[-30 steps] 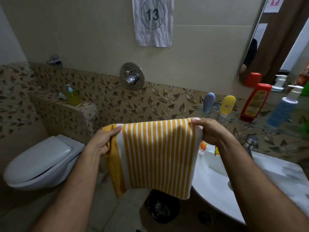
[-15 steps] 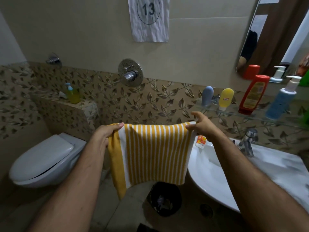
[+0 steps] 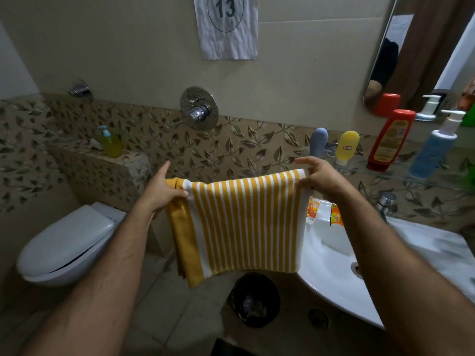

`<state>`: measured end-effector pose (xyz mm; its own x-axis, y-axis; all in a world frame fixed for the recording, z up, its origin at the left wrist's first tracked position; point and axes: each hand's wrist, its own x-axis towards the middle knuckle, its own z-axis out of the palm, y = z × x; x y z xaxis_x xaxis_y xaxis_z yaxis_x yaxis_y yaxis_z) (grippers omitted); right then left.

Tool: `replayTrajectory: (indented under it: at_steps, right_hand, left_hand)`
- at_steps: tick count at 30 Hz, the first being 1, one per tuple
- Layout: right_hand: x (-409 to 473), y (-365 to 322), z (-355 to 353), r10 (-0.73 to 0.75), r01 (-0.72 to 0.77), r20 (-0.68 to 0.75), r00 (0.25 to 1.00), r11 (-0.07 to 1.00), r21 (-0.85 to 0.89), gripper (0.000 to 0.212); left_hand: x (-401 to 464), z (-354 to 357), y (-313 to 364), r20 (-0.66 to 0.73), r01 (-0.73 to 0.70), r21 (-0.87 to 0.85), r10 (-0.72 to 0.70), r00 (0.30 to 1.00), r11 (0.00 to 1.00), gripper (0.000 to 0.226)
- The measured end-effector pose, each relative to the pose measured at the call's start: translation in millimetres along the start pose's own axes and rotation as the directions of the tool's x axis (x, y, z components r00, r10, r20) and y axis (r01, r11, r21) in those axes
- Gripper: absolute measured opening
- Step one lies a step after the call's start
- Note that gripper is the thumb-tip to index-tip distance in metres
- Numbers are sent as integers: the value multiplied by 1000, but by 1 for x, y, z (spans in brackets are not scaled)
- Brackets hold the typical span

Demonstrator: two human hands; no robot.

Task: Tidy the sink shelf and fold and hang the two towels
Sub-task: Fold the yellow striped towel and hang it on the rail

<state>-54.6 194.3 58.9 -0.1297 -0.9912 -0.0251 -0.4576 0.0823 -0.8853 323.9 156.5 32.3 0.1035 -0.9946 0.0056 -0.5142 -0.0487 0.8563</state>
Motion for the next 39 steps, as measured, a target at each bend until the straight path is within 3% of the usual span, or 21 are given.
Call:
replayTrajectory:
  at_steps: [2,7,15,24,27,30,33,36,39]
  right_hand:
    - [1,-2,2,-61,46,-84,995,984,-173,56]
    - [1,1,10,-218,134,-204,954,924,-357,23]
    - [-12,-5,10,-367,200,-265,892,844,-498,16]
    - [-20,-16,-3,-449,187,-344,825,791,-583,13]
    - [-18,-21,-15,-465,164,-352,812,761,-627,14]
    - [-13,-24,-30,-414,194,-359,836,837,-512,9]
    - [-18,-27,-48,-293,282,-279,914,956,-81,3]
    - [-23,-29,-60,-227,269,-157,961,894,358,12]
    - [-25,-33,-63,-222,271,-162,962,865,423,12]
  left_hand:
    - [1,0,7,-41,-13,35,15,999,999,99]
    - [2,4,22,-119,48,166,-28,992,985,82]
    - [9,0,26,-91,1,278,26,996,961,31]
    - [13,5,24,-118,-14,252,45,992,968,19]
    - [11,1,29,-149,-66,270,110,983,961,15]
    - [10,-4,37,-138,-200,238,237,962,950,12]
    - [1,-5,49,-70,-282,-43,279,958,958,8]
    - [-4,-2,55,-62,-240,-350,233,970,906,15]
    - [-7,4,61,-51,-198,-502,200,979,842,19]
